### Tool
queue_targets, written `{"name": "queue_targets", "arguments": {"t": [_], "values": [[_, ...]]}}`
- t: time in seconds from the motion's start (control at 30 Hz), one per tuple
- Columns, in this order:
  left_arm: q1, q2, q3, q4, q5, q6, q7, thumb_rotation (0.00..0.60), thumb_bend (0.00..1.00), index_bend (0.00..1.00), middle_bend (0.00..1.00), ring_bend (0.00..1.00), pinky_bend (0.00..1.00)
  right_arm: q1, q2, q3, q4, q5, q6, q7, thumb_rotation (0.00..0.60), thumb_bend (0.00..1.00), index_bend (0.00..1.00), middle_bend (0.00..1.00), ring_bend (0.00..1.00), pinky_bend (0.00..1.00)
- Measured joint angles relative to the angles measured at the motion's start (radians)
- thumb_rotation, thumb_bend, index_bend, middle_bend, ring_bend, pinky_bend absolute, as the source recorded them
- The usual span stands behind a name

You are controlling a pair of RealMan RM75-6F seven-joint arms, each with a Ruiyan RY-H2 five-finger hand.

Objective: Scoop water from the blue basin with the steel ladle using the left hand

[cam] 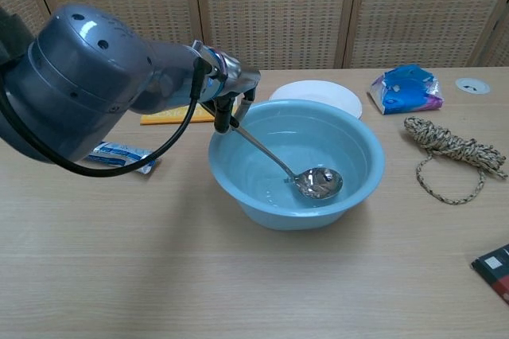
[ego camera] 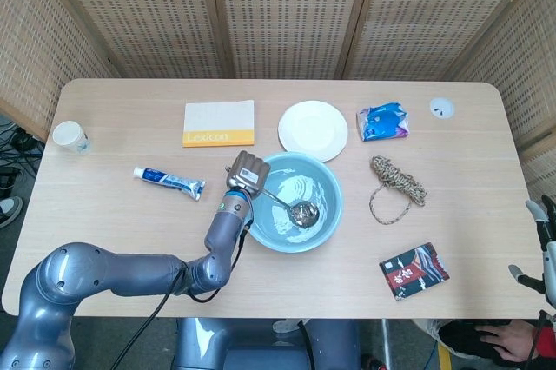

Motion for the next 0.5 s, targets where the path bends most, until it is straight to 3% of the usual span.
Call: {"name": "queue_targets", "arguments": {"t": [0.27, 0.5], "values": [[-0.022, -0.043, 0.002, 0.072, -0.027, -0.006, 0.046, 0.600, 0.53, 1.00, 0.98, 1.00, 1.00, 0.005, 0.000, 0.003, 0.004, 0.008, -0.012, 0.005, 0.600, 0.00, 0.00, 0.00, 0.00, 0.00], [-0.029, -0.046, -0.021, 0.071, -0.053, 0.000, 0.061, 0.600, 0.53, 1.00, 0.98, 1.00, 1.00, 0.009, -0.001, 0.003, 0.006, 0.011, -0.019, 0.006, 0.600, 0.00, 0.00, 0.00, 0.00, 0.00]]}}
